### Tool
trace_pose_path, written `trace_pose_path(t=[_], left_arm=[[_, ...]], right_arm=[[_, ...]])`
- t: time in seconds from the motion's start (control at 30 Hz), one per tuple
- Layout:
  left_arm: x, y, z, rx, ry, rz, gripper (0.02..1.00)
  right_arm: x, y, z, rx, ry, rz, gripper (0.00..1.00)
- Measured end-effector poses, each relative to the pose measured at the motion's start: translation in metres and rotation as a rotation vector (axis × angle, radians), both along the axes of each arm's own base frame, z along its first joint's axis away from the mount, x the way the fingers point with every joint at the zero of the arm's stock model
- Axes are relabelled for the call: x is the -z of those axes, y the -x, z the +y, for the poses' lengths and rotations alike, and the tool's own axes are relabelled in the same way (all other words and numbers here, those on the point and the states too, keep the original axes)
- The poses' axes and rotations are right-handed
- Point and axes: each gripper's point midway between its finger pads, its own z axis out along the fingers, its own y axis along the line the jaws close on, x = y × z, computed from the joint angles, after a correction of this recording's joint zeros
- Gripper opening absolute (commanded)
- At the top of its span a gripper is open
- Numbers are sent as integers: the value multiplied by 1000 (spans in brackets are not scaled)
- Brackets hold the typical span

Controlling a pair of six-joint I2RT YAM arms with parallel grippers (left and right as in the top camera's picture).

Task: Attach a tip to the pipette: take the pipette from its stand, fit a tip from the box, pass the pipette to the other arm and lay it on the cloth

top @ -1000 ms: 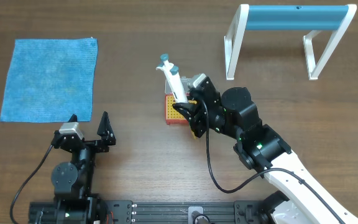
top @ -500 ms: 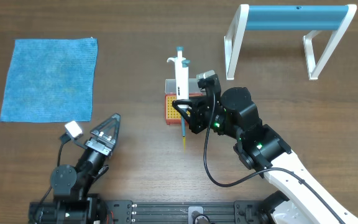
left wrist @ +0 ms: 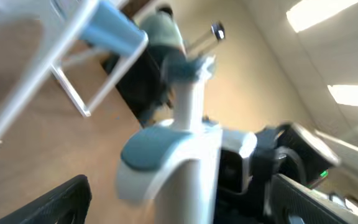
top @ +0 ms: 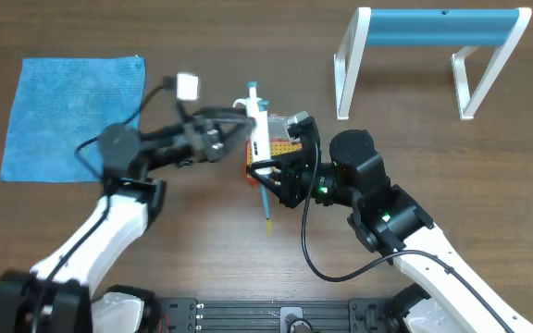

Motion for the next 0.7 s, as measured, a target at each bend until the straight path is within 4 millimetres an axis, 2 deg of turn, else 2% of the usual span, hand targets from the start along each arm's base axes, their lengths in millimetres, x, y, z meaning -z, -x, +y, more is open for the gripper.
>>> trace_pose_path(t=[0.03, 0.07, 0.1, 0.13, 0.17, 0.2, 0.23, 0.27, 0.3, 0.37, 0.4, 0.43, 0.47, 0.5, 0.53, 0.57, 0.6, 0.63, 0.7], left_arm=[[6, 7, -16, 64, -4, -12, 925], [8, 11, -22, 93, -6, -15, 879], [8, 14, -26, 111, -6, -20, 457], [9, 14, -27, 114, -8, -24, 299], [9, 14, -27, 118, -9, -23, 29], [8, 15, -27, 122, -9, -32, 27], [7, 16, -28, 134, -4, -13, 27], [6, 16, -28, 137, -3, -9, 27], [7, 15, -28, 133, -6, 4, 29], [32, -7, -22, 42, -35, 166, 27], [67, -27, -9, -79, -79, 372, 25], [99, -34, 2, -163, -130, 541, 25], [139, -31, 18, -254, -202, 732, 25], [170, -25, 36, -325, -267, 849, 27], [195, -13, 60, -378, -347, 956, 25], [209, -2, 87, -423, -418, 1046, 25], [212, 12, 110, -445, -507, 1130, 25], [194, 16, 146, -480, -613, 1166, 27], [131, -8, 224, -585, -846, 1054, 27]], right_arm=[[-1, 4, 2, -20, -11, 12, 80], [-2, 7, 3, -35, -19, 22, 80], [-3, 10, 4, -54, -27, 29, 80], [-3, 12, 5, -63, -31, 33, 80], [-4, 14, 5, -75, -36, 36, 80], [-2, 14, 5, -73, -33, 45, 80], [-2, 13, 5, -72, -28, 33, 487], [-2, 13, 4, -72, -28, 30, 816], [-2, 12, 4, -67, -28, 34, 818], [0, 14, 4, -72, -20, 41, 818], [20, 17, -7, -50, 50, 112, 818], [47, 17, -28, 18, 150, 213, 818], [72, 14, -58, 120, 248, 309, 818], [80, 11, -73, 170, 284, 335, 820], [79, 5, -87, 223, 298, 318, 818], [68, 1, -96, 259, 285, 270, 820], [57, -1, -102, 283, 271, 227, 820], [49, -3, -108, 305, 260, 195, 822], [49, -8, -115, 331, 264, 190, 820]])
